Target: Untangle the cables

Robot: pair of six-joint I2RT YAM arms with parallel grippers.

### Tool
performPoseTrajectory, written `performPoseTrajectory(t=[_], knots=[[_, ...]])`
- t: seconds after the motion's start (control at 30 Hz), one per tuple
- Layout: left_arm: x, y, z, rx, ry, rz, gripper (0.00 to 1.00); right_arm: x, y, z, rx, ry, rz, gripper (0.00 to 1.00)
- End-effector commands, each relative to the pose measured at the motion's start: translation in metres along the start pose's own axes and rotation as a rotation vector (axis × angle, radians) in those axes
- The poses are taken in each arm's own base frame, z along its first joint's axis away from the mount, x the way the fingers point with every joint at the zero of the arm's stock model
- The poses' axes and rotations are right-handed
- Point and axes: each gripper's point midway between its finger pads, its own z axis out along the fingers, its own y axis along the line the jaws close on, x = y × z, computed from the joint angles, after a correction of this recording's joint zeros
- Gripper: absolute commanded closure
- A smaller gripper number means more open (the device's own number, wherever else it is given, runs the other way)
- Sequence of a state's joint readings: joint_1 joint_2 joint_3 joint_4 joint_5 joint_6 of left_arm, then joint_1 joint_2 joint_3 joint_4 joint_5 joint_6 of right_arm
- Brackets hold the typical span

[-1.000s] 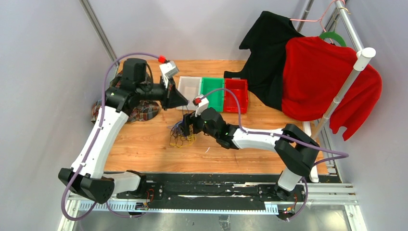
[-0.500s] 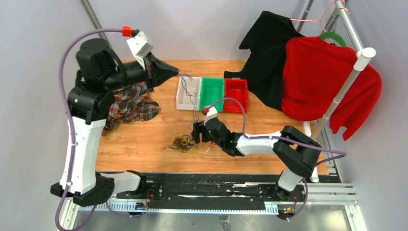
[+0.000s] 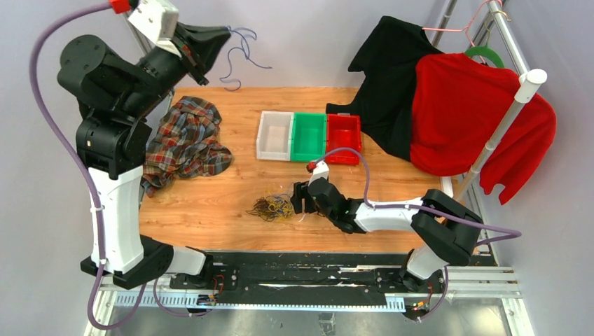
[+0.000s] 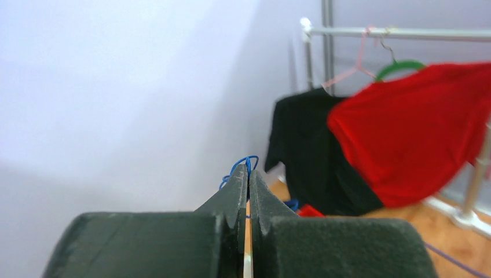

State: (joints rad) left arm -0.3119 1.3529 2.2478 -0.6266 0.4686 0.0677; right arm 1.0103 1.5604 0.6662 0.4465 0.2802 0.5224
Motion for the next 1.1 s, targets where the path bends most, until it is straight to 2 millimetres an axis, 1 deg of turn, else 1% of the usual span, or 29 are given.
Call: performPoseTrajectory(t=[0.0,0.03,0.07,0.13,0.2,0.27,0.3,0.33,0.43,0.53,0.67,0.77,0.93,1.07], knots=[[-0.048,0.027,-0.002,-0.144,-0.144,0.067,1.00,0.007,-0.005,-0.009,0.027,0.013,0.031,0.33],[-0.042,0.026,0.001,-0.137,-0.127,0.066,1.00,0.006,-0.005,-0.011,0.025,0.012,0.034,0.33],[-0.031,0.026,0.004,-0.128,-0.099,0.054,1.00,0.004,-0.006,-0.013,0.024,0.009,0.035,0.34],[-0.003,0.024,0.011,-0.105,-0.028,0.023,1.00,-0.001,-0.006,-0.019,0.022,0.001,0.037,0.35],[0.032,0.022,0.016,-0.092,0.047,-0.003,1.00,-0.009,-0.005,-0.027,0.022,-0.011,0.041,0.36],[0.073,0.022,0.020,-0.091,0.125,-0.026,1.00,-0.020,-0.004,-0.035,0.017,-0.031,0.041,0.36],[0.100,0.021,0.022,-0.087,0.178,-0.039,1.00,-0.026,-0.004,-0.039,0.019,-0.043,0.038,0.36],[0.117,0.021,0.023,-0.084,0.212,-0.044,1.00,-0.031,-0.005,-0.044,0.021,-0.053,0.038,0.36],[0.160,0.020,0.025,-0.084,0.290,-0.060,1.00,-0.048,-0.011,-0.058,0.034,-0.088,0.034,0.35],[0.194,0.015,0.028,-0.059,0.353,-0.099,1.00,-0.063,-0.018,-0.073,0.051,-0.128,0.032,0.32],[0.231,0.008,0.033,-0.022,0.419,-0.146,1.00,-0.074,-0.030,-0.089,0.082,-0.140,0.026,0.26],[0.251,0.006,0.037,-0.004,0.455,-0.166,1.00,-0.076,-0.037,-0.099,0.109,-0.123,0.026,0.25],[0.271,-0.004,0.044,0.054,0.484,-0.217,1.00,-0.074,-0.041,-0.108,0.121,-0.091,0.028,0.25],[0.288,-0.010,0.055,0.096,0.499,-0.274,1.00,-0.071,-0.049,-0.111,0.151,-0.075,0.036,0.26]])
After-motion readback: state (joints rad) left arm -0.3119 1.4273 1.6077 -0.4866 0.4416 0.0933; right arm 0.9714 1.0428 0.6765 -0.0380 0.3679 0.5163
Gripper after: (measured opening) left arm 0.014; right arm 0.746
